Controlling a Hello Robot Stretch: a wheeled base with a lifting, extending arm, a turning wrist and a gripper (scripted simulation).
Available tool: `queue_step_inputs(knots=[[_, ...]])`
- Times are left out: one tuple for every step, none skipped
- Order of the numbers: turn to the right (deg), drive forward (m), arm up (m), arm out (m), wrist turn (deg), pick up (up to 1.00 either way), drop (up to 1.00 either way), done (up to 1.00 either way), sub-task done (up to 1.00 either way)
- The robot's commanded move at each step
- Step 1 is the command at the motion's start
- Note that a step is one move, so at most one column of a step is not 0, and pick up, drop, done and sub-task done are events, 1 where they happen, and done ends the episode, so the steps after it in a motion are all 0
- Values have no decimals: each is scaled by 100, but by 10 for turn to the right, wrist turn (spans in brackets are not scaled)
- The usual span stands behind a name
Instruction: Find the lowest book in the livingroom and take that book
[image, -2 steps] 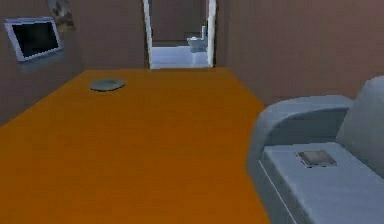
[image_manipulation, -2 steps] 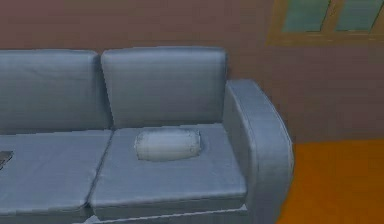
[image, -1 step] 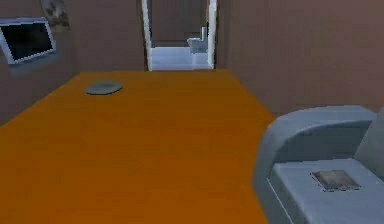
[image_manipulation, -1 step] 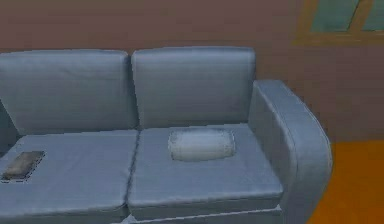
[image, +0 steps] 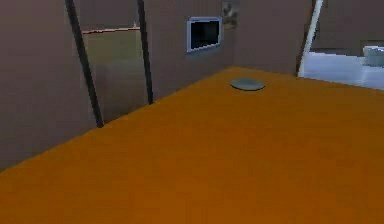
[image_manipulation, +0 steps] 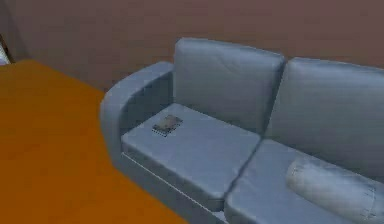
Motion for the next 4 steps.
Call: queue_step_inputs(knots=[[450,0,0,0,0,0,0,0,0],[180,0,0,0,0,0,0,0,0],[0,65,0,0,0,0,0,0,0],[-420,0,0,0,0,0,0,0,0]])
